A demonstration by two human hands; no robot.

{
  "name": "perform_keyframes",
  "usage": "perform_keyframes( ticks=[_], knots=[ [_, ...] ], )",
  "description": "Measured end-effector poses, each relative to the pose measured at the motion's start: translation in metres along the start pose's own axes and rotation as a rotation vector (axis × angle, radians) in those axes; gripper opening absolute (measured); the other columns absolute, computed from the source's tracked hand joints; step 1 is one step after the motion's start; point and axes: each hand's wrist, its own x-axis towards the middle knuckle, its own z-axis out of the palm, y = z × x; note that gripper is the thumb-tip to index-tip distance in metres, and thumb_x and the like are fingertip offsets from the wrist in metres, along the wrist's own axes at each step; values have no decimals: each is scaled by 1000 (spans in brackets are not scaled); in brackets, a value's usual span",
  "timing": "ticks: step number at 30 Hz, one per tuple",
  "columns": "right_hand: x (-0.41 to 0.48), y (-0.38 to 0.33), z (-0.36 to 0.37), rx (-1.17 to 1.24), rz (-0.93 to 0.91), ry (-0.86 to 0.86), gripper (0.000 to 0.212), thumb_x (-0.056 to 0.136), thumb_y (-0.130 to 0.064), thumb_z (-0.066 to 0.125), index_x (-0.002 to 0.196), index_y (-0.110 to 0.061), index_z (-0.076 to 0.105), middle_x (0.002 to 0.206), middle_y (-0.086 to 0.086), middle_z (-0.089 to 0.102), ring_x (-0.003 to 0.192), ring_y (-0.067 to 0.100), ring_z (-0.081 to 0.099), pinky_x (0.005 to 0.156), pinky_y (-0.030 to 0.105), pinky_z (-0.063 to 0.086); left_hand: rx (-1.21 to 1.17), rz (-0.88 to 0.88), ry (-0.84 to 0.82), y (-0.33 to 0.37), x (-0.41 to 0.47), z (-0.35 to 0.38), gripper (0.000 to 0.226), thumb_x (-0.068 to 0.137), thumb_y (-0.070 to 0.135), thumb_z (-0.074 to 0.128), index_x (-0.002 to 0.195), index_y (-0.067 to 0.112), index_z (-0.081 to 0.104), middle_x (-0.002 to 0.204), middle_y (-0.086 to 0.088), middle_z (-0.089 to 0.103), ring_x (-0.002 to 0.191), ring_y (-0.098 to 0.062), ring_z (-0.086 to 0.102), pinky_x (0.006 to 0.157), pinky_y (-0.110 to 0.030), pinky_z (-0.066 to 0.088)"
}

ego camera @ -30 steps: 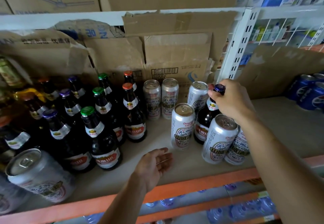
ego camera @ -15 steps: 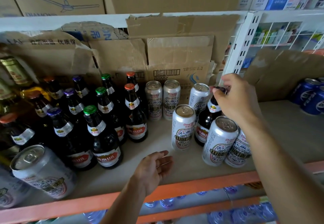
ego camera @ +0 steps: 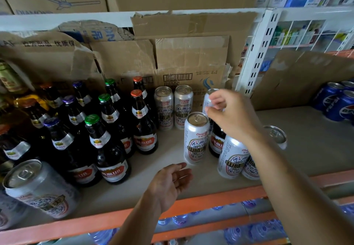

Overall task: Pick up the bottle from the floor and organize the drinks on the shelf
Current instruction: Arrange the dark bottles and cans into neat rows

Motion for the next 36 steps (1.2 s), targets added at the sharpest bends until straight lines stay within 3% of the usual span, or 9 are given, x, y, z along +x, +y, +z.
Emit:
perform_keyframes(
  ticks=[5, 9, 13, 15, 17, 21, 25, 30, 36],
  knots=[
    [4, 7, 23, -88, 114, -313, 65, 78, -45, 72, 134, -20, 51, 130, 5, 59, 114, 19, 57, 81, 26, 40, -20, 0, -1, 3, -1, -1, 21, 89, 9, 49, 101, 1, 63, 84, -18, 71, 78, -28, 66, 70, -34, 50],
    [9, 5, 38, -275, 76, -432, 76, 72, -51, 76, 134, -17, 48, 125, 5, 59, 110, 24, 57, 75, 30, 42, -40, 9, 19, 6, 0, -8, 21, 89, 9, 49, 101, 0, 64, 85, -18, 71, 76, -28, 66, 68, -35, 51],
    [21, -1, 45, -299, 92, -354, 50, 63, -49, 79, 92, -12, 60, 87, 3, 63, 79, 24, 60, 62, 32, 45, -63, 13, 37, 7, -2, -14, 20, 88, 9, 50, 99, 0, 65, 85, -18, 71, 75, -28, 66, 63, -33, 52],
    [28, -4, 49, -294, 121, -330, 50, 62, -51, 80, 84, -12, 59, 83, 3, 62, 76, 25, 60, 62, 33, 46, -75, 18, 45, 8, -3, -18, 19, 88, 9, 51, 97, 1, 65, 85, -18, 71, 74, -27, 67, 63, -32, 53],
    [36, -4, 56, -297, 129, -315, 52, 63, -51, 80, 88, -11, 59, 88, 5, 64, 78, 27, 61, 69, 37, 51, -84, 24, 52, 9, -5, -22, 19, 87, 9, 52, 97, 2, 66, 85, -17, 72, 73, -27, 68, 65, -33, 52],
    [50, -4, 70, -283, 132, -290, 62, 68, -49, 80, 115, -14, 60, 110, 10, 66, 97, 32, 62, 82, 40, 52, -116, 42, 77, 15, -8, -29, 20, 87, 9, 51, 100, 1, 65, 83, -18, 73, 71, -27, 68, 64, -32, 51],
    [59, -6, 82, -271, 118, -237, 60, 72, -48, 78, 115, -11, 59, 112, 14, 66, 100, 35, 61, 78, 38, 52, -141, 54, 105, 23, -9, -35, 21, 89, 10, 49, 103, 2, 63, 80, -16, 73, 70, -26, 67, 63, -31, 50],
    [57, -10, 76, -293, 86, -243, 53, 82, -41, 70, 123, -12, 54, 122, 15, 63, 109, 36, 58, 85, 40, 50, -120, 59, 98, 30, -7, -41, 21, 90, 14, 49, 102, 5, 65, 82, -12, 73, 75, -24, 68, 66, -31, 49],
    [17, -9, 20, -306, 43, -84, 49, 80, -41, 72, 122, -18, 60, 112, 6, 69, 104, 29, 62, 76, 33, 44, 31, 47, -57, 29, -1, -24, 21, 88, 16, 53, 100, 9, 69, 85, -9, 74, 70, -19, 70, 66, -30, 52]
  ],
)
